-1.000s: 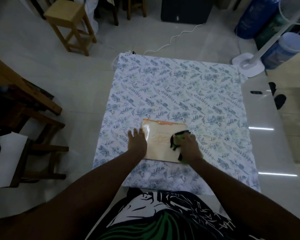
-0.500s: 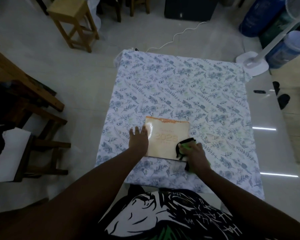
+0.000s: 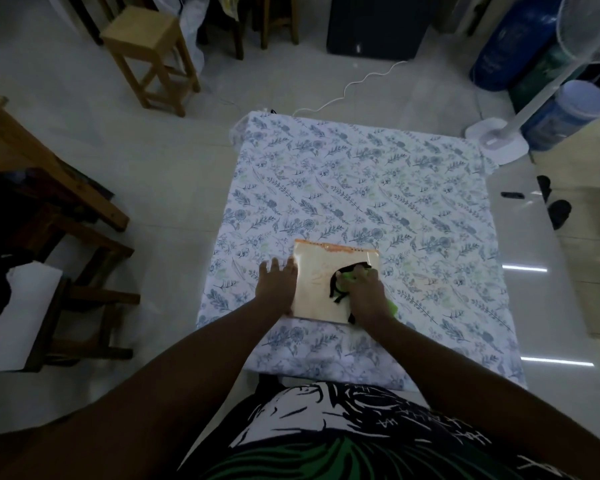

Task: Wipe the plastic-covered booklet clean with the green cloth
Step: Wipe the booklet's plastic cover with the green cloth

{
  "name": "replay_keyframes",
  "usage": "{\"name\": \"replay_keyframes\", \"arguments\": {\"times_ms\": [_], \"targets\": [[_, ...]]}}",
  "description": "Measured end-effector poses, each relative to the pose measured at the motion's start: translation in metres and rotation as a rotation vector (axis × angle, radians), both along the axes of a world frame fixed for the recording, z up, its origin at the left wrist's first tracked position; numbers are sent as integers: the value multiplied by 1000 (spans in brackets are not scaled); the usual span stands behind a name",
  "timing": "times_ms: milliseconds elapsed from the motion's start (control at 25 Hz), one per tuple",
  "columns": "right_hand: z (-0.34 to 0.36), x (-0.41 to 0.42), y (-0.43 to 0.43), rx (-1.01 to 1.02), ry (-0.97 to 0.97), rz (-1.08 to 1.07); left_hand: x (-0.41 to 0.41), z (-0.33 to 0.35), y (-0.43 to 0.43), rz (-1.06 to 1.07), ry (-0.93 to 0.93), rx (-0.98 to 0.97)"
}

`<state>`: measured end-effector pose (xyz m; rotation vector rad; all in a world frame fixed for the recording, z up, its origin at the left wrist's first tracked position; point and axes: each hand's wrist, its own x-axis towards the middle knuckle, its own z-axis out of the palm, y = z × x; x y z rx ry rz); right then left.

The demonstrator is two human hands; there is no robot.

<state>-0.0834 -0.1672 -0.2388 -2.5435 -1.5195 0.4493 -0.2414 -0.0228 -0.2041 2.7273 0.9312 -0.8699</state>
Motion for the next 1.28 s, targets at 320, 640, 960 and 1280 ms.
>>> {"name": "replay_keyframes", "arguments": {"times_ms": [320, 640, 960, 1280], "targets": [[5, -21, 1, 7, -30, 226, -8, 0, 2, -19, -51, -20], [-3, -50, -31, 89, -3, 444, -12, -4, 9, -61, -60, -24], [-3, -67, 8, 42, 119, 111, -23, -13, 8, 4, -98, 21], [11, -23, 45, 35, 2, -64, -36, -18, 4, 196, -107, 49]]}}
